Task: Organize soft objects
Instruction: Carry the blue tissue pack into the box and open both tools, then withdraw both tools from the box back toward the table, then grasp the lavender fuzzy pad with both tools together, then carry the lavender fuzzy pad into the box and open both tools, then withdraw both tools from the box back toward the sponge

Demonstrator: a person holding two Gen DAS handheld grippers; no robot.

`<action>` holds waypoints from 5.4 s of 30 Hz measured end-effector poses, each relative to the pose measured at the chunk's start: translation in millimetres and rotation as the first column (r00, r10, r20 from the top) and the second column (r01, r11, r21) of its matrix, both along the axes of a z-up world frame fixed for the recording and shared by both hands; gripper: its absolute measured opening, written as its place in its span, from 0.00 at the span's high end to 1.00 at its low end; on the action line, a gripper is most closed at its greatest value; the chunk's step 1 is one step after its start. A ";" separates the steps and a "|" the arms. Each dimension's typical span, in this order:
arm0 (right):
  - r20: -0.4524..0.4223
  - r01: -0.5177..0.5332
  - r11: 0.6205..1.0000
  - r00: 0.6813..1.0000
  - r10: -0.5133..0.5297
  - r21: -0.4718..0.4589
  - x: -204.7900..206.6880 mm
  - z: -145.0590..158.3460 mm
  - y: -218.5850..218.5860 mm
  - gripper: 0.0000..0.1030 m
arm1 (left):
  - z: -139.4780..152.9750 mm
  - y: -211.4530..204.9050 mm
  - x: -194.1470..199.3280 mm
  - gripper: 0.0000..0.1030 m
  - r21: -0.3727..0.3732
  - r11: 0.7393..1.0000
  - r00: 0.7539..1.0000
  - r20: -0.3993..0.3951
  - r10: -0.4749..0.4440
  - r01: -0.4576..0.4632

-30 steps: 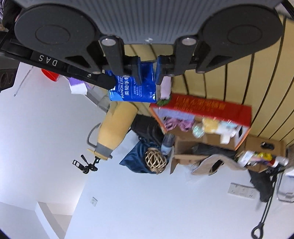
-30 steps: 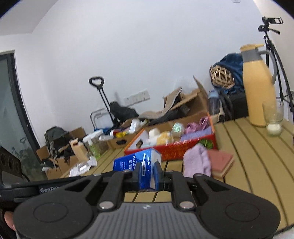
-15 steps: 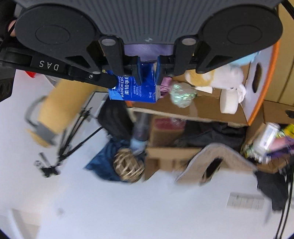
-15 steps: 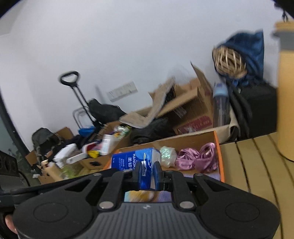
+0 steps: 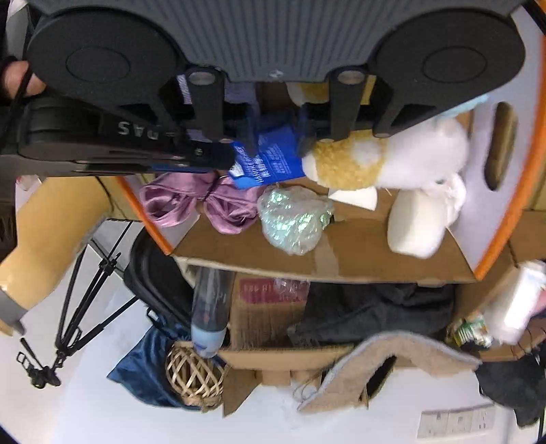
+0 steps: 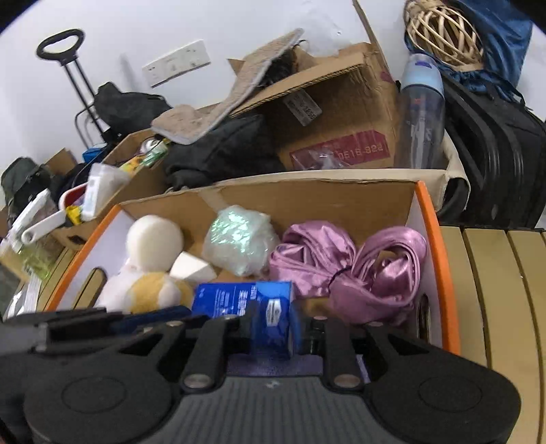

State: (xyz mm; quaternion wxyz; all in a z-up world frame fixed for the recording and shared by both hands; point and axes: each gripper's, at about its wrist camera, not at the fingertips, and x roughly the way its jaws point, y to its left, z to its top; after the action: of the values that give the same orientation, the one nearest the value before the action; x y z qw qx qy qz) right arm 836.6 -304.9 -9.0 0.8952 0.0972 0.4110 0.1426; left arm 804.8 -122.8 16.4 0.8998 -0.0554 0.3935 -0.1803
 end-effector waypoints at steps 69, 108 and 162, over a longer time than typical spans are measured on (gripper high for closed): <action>0.531 0.095 0.995 0.845 -0.060 -0.038 -635.6 53.3 -10.3 0.29 | 44.0 34.8 -550.8 0.00 0.030 1.000 0.903 0.430 -0.010 -0.003; 0.306 0.022 0.999 0.952 -0.013 -0.027 -254.9 -21.0 11.7 0.86 | -44.0 61.9 -205.8 0.36 -0.243 0.969 0.999 0.016 -0.034 0.037; 0.452 0.110 0.994 0.888 -0.089 -0.020 -372.0 100.9 -12.3 0.34 | 87.1 52.3 -400.6 0.14 0.107 0.976 0.881 0.458 0.122 -0.191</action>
State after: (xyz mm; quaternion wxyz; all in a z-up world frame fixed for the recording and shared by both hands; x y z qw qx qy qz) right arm 464.7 -317.2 91.9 0.9740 0.0623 0.1904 0.1058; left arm 404.2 -70.5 103.4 0.9793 0.0235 0.1820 -0.0850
